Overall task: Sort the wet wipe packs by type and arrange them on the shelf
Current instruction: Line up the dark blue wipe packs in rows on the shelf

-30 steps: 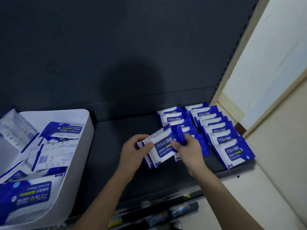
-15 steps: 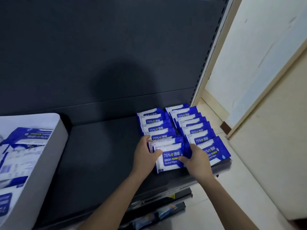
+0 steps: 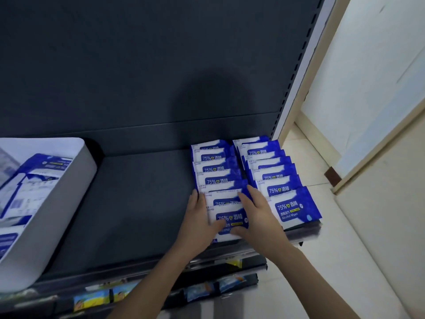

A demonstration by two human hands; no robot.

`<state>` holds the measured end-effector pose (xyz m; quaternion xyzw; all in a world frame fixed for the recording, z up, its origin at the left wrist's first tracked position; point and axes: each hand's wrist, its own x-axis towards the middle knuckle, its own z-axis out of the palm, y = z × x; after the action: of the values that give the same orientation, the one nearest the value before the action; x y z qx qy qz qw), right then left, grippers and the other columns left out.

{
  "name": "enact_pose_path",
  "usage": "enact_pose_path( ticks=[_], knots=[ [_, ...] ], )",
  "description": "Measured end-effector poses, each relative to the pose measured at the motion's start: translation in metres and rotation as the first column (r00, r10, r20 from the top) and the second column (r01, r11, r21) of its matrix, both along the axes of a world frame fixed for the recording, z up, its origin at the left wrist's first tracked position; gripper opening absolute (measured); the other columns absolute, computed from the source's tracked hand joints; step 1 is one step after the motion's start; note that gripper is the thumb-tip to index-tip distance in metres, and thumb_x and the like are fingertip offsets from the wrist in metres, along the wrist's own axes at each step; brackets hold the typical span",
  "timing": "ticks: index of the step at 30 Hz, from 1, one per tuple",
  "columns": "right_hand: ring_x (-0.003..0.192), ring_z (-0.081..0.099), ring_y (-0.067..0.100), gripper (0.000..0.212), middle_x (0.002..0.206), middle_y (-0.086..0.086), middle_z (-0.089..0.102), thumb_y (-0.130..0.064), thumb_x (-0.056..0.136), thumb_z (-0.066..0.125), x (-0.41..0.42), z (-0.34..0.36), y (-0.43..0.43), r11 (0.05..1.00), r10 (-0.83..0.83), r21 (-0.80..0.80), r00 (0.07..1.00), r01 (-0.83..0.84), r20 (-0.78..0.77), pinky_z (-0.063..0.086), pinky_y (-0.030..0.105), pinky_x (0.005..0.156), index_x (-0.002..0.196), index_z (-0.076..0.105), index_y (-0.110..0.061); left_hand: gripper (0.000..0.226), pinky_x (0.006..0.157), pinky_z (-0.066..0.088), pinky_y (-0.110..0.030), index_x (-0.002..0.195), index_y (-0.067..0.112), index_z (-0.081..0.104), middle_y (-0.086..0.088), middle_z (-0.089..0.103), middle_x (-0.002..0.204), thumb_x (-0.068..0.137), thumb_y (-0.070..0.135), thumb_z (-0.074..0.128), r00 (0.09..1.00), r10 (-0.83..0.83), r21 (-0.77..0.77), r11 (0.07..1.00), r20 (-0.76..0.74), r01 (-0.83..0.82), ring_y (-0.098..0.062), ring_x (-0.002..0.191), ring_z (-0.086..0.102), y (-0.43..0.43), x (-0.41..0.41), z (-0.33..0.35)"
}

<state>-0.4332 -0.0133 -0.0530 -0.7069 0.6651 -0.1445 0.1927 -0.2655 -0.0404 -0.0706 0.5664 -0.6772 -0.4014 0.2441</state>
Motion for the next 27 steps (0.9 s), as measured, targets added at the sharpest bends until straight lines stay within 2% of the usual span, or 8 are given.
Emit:
enact_pose_path(
  ticks=[3, 7, 9, 12, 14, 16, 21, 27],
  knots=[
    [0.149, -0.003, 0.019, 0.092, 0.161, -0.001, 0.005, -0.048, 0.084, 0.065, -0.006, 0.0, 0.0, 0.991, 0.119, 0.08, 0.987, -0.11, -0.106, 0.013, 0.035, 0.121, 0.153, 0.012, -0.018, 0.084, 0.108, 0.04, -0.042, 0.147, 0.022, 0.022, -0.001, 0.025, 0.152, 0.08, 0.041, 0.067, 0.996, 0.029, -0.026, 0.999, 0.086, -0.027, -0.019, 0.139, 0.031, 0.004, -0.001, -0.002],
    [0.149, -0.001, 0.021, 0.082, 0.16, -0.003, 0.014, -0.051, 0.087, 0.059, -0.012, 0.005, -0.003, 0.977, 0.207, 0.093, 0.957, -0.191, -0.202, 0.011, 0.035, 0.119, 0.151, 0.018, -0.019, 0.074, 0.083, 0.044, -0.003, 0.144, 0.026, 0.024, 0.013, 0.041, 0.139, 0.085, 0.026, 0.069, 0.998, 0.054, 0.01, 0.998, 0.018, -0.054, 0.006, 0.112, 0.049, 0.003, 0.0, 0.001],
    [0.149, 0.001, 0.02, 0.075, 0.159, -0.003, 0.017, -0.049, 0.091, 0.055, -0.016, 0.007, -0.005, 0.973, 0.229, 0.091, 0.945, -0.214, -0.231, 0.011, 0.035, 0.119, 0.151, 0.02, -0.021, 0.068, 0.081, 0.036, 0.004, 0.144, 0.024, 0.027, 0.013, 0.04, 0.14, 0.088, 0.024, 0.066, 0.999, 0.01, 0.01, 1.0, 0.039, -0.011, 0.003, 0.117, 0.047, 0.002, 0.001, 0.004],
    [0.149, 0.004, 0.019, 0.062, 0.158, -0.003, 0.021, -0.044, 0.097, 0.045, -0.018, 0.006, -0.01, 0.967, 0.254, 0.087, 0.931, -0.24, -0.263, 0.011, 0.033, 0.12, 0.15, 0.024, -0.021, 0.083, 0.107, 0.018, -0.01, 0.153, 0.017, 0.011, 0.007, 0.013, 0.158, 0.09, 0.028, 0.064, 0.991, -0.058, 0.031, 0.998, 0.119, 0.055, -0.006, 0.144, 0.016, 0.003, 0.004, 0.01],
    [0.148, 0.008, 0.02, 0.055, 0.157, -0.003, 0.026, -0.04, 0.099, 0.043, -0.02, 0.007, -0.011, 0.97, 0.244, 0.064, 0.942, -0.235, -0.232, 0.013, 0.031, 0.119, 0.148, 0.029, -0.02, 0.089, 0.105, 0.017, -0.012, 0.153, 0.018, 0.006, 0.004, 0.001, 0.161, 0.089, 0.03, 0.066, 0.985, -0.068, 0.029, 0.998, 0.161, 0.064, 0.002, 0.139, 0.013, 0.005, 0.005, 0.014],
    [0.147, 0.014, 0.021, 0.049, 0.153, 0.001, 0.033, -0.036, 0.099, 0.045, -0.025, 0.01, -0.007, 0.982, 0.184, -0.022, 0.969, -0.19, -0.164, 0.018, 0.031, 0.118, 0.145, 0.037, -0.019, 0.087, 0.101, 0.021, -0.011, 0.153, 0.019, 0.009, 0.005, 0.0, 0.16, 0.088, 0.032, 0.066, 0.981, -0.05, -0.034, 0.998, 0.186, 0.057, 0.005, 0.133, 0.016, 0.007, 0.003, 0.02],
    [0.141, 0.023, 0.019, 0.054, 0.149, 0.004, 0.034, -0.036, 0.093, 0.057, -0.067, 0.011, 0.003, 0.974, -0.147, -0.183, 0.988, 0.135, -0.051, 0.036, 0.034, 0.109, 0.141, 0.041, -0.018, 0.069, 0.109, 0.018, -0.018, 0.151, 0.022, 0.02, 0.009, 0.001, 0.16, 0.094, 0.038, 0.055, 0.953, -0.113, -0.215, 0.96, 0.282, 0.177, -0.008, 0.146, 0.007, 0.003, -0.019, 0.037],
    [0.13, 0.035, 0.012, 0.07, 0.141, 0.002, 0.036, -0.045, 0.085, 0.065, -0.11, -0.01, -0.002, 0.963, -0.27, 0.005, 0.958, 0.271, 0.095, 0.052, 0.03, 0.093, 0.139, 0.034, -0.015, 0.067, 0.118, 0.012, -0.029, 0.151, 0.018, 0.02, 0.001, 0.002, 0.162, 0.096, 0.043, 0.049, 0.837, -0.295, -0.203, 0.883, 0.461, 0.423, -0.013, 0.148, -0.003, -0.017, -0.068, 0.043]
  ],
)
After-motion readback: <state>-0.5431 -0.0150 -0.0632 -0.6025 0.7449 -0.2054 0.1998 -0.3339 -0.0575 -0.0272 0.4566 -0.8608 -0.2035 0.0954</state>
